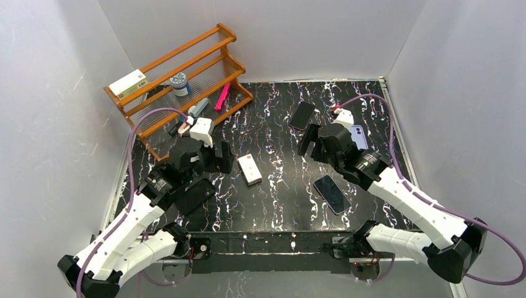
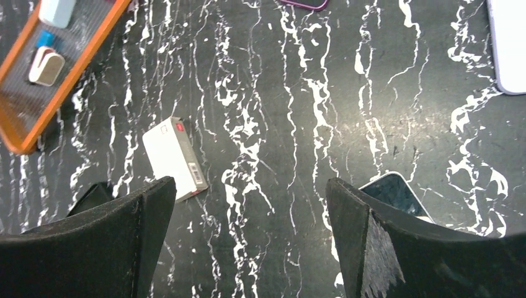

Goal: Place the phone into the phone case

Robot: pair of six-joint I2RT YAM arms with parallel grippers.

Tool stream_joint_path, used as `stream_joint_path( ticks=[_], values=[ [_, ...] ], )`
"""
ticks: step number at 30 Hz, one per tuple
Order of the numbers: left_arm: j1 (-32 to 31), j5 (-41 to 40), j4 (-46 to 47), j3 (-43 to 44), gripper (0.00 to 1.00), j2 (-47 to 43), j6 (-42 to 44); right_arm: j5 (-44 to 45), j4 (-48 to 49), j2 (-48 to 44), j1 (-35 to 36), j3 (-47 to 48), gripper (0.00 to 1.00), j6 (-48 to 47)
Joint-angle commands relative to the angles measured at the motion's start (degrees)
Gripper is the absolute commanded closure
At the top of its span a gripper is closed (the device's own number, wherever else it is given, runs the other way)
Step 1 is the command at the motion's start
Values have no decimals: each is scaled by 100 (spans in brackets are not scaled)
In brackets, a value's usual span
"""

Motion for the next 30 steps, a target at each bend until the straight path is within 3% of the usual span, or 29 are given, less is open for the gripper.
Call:
stream_joint_path(
  ticks=[1,4,11,18,23,30],
  values=[
    [24,-285,55,-187,2,-119,169,771,146,276,-2,0,1,-309],
    [29,-341,116,-139,2,-122,296,1275,10,490,-22,17,1,-534],
    [24,-665,325,-270,2,-69,425,1227,175,1388,-773,-10,5,-1233],
    [24,-709,383,-413,2,-12,449,-463,77,1992,-1513,-32,16,-1511],
    [24,-787,371,-420,2,-69,476,-895,-475,2369,-1517,-14,2,-1818],
    [28,-776,385,-456,2,-98,447,-641,-270,2762,-1913,-61,2,-1823]
  ],
)
